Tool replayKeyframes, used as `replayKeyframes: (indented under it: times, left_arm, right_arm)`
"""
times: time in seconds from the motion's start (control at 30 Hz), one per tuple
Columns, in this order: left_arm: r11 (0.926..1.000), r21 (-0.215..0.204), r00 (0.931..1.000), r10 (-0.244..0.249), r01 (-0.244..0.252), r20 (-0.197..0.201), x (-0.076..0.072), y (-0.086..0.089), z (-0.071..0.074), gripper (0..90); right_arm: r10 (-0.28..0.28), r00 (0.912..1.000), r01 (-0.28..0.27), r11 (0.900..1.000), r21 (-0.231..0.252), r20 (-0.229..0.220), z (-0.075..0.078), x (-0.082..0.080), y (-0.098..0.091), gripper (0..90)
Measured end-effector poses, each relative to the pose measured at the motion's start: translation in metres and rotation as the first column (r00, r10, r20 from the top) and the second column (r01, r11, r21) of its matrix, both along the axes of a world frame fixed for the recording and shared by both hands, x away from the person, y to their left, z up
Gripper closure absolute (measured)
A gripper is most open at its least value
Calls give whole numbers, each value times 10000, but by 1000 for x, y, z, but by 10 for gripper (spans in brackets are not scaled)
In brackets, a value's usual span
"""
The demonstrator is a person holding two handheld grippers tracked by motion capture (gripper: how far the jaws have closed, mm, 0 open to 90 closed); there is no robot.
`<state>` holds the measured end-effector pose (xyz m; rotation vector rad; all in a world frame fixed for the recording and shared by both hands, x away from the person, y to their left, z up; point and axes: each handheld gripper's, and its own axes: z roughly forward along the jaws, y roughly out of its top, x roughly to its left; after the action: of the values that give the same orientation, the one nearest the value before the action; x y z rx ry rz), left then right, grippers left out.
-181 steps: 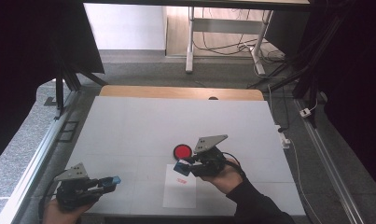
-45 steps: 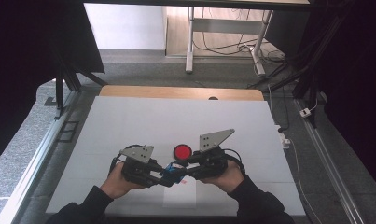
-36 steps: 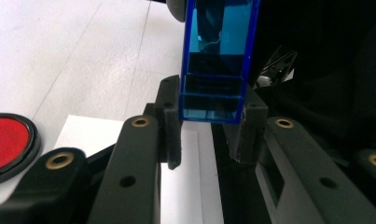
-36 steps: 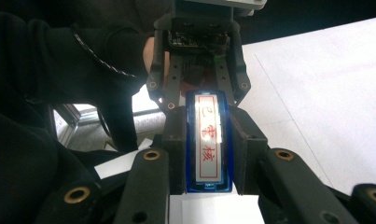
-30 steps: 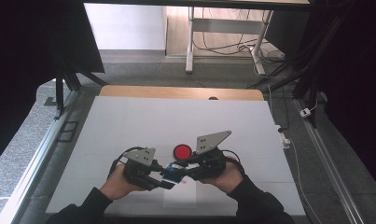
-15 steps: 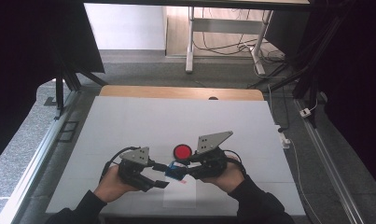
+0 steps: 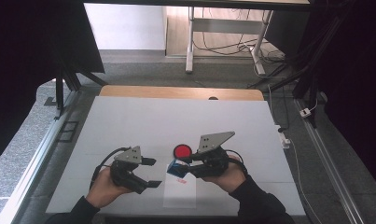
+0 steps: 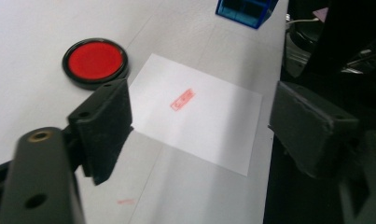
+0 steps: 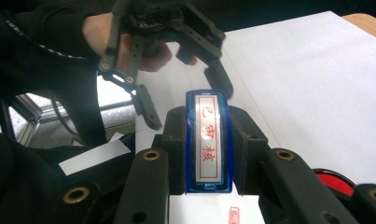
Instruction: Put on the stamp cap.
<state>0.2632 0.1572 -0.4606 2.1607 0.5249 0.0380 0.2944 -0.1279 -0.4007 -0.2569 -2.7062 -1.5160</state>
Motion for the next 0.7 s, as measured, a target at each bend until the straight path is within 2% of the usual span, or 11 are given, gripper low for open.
replayKeyframes:
  times: [0.27,0.47,0.7]
  left_arm:
    - [9946,78,9945,1041,-1040,-139,-12,19,1,114]
    - [9850,-156,9842,1712,-1720,-451,-20,33,1,72]
    - [9727,-111,9710,2305,-2316,-639,-30,43,-2,44]
  right_arm:
    - [-232,9997,232,9997,-42,77,1,-1,-1,699]
    - [-303,9994,304,9995,-100,145,0,0,-1,699]
    - [-415,9990,419,9989,-196,190,-1,0,-1,699]
